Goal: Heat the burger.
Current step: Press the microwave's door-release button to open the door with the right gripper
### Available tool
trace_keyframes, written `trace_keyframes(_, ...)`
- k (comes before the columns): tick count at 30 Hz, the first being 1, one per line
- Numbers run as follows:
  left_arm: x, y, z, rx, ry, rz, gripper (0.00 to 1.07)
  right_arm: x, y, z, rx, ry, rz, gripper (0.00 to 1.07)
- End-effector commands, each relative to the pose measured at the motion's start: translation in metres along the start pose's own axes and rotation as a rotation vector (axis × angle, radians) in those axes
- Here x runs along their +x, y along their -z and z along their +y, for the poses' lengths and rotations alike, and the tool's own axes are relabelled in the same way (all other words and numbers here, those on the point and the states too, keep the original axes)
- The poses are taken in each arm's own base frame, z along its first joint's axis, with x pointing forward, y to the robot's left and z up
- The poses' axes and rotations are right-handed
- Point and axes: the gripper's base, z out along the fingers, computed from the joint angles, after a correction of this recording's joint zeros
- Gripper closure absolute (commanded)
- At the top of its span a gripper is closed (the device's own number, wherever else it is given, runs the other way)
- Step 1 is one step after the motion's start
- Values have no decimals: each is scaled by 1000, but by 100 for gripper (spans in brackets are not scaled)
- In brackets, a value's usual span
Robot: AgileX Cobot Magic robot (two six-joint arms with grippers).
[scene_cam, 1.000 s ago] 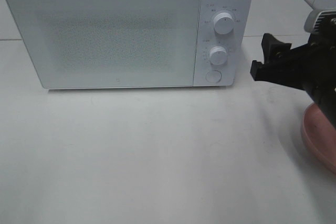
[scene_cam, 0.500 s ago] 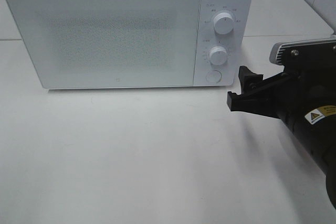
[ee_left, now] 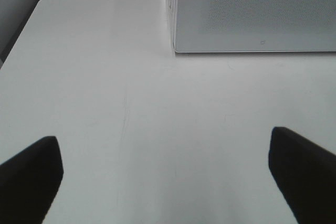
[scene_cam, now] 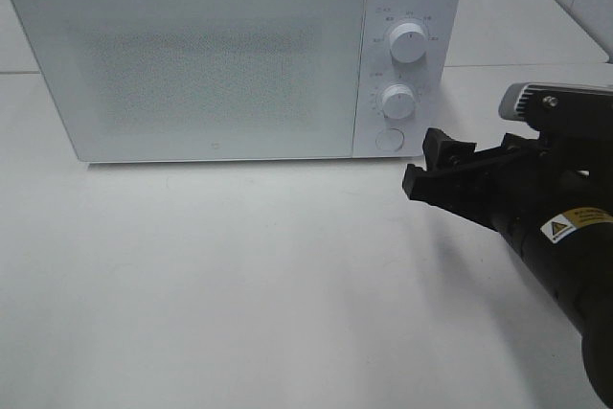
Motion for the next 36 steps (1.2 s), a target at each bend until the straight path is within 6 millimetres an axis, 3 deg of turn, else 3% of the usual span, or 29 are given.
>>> trace_keyframes(1, 1, 1, -1, 6, 12, -2, 7, -11, 0, 1, -9, -205, -113, 41)
trace_keyframes(5, 1, 1, -1, 6, 12, -2, 7, -10, 0, 1, -18, -387, -102, 45)
trace_keyframes(8, 1, 1, -1, 6, 12, -2, 7, -8, 0, 1, -28, -699, -77, 53)
trace_keyframes(11, 1, 1, -1, 6, 12, -2, 7, -8, 0, 1, -30, -765, -73, 55)
trace_keyframes(13, 1, 1, -1, 6, 12, -2, 7, -6, 0, 1, -31, -960, -56, 63)
trace_keyframes(19, 1, 1, -1, 6, 12, -2, 7, -5, 0, 2, -31, -1133, -45, 75)
trace_keyframes(21, 1, 1, -1, 6, 12, -2, 7, -4, 0, 2, -29, -1267, -34, 90)
trace_keyframes(27, 1, 1, -1, 6, 12, -2, 7, 1, -1, 2, 8, -1315, 23, 107)
trace_keyframes(36, 1, 1, -1, 6, 12, -2, 7, 3, -1, 0, 27, -1321, 20, 107)
